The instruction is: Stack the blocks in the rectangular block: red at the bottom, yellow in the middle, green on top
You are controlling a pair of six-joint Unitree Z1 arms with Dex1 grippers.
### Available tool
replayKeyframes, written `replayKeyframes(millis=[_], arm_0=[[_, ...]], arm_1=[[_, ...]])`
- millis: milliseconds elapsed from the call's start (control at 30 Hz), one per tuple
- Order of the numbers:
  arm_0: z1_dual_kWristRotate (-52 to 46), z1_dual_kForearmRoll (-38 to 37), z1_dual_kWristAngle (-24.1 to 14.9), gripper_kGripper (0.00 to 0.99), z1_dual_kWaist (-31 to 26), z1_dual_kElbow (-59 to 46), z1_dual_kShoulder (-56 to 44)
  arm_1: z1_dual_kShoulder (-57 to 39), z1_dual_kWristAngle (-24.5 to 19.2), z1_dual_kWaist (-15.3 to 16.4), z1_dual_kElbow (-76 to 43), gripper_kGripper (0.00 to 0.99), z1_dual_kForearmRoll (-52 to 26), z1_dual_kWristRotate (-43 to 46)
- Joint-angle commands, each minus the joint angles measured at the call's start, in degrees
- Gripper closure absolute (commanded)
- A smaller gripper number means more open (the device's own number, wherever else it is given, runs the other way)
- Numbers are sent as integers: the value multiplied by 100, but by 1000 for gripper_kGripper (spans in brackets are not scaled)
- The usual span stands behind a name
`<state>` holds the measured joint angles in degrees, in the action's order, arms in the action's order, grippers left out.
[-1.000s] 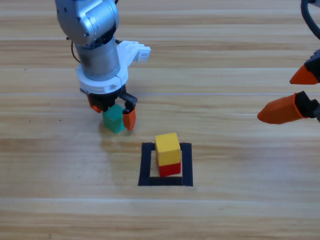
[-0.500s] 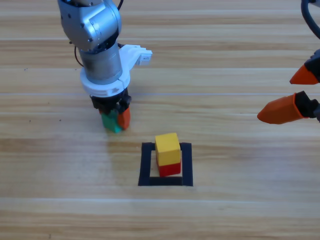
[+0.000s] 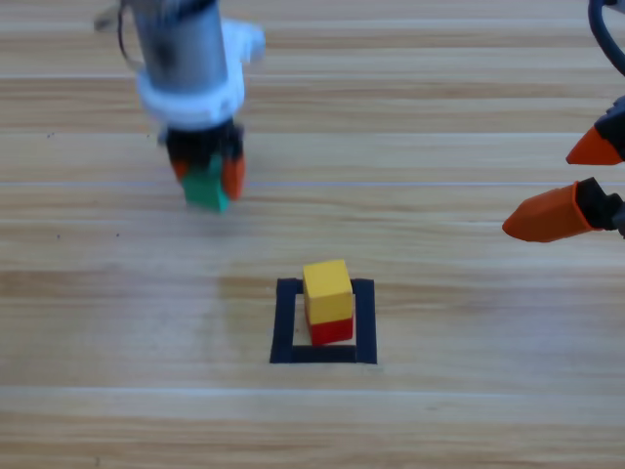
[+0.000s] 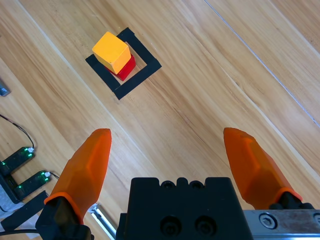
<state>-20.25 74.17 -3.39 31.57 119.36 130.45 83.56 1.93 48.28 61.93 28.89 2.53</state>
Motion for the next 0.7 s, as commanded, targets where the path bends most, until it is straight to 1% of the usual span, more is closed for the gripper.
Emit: replayKeyframes(millis=[33, 167, 300, 500, 700], arm_0=[[-1104, 678, -66, 990, 481, 782, -486], [-1868, 687, -83, 990, 868, 562, -820], [-2369, 687, -268, 990, 1299, 404, -943], [-2554, 687, -276, 990, 1580, 202, -820], [-2642, 687, -136, 990, 1624, 96, -626]], arm_1=[[170, 88, -161, -103, 0, -59, -33], [170, 97, -161, -103, 0, -59, -33], [179, 97, -161, -103, 0, -59, -33], [179, 88, -161, -103, 0, -59, -33], [187, 97, -161, -103, 0, -51, -33]])
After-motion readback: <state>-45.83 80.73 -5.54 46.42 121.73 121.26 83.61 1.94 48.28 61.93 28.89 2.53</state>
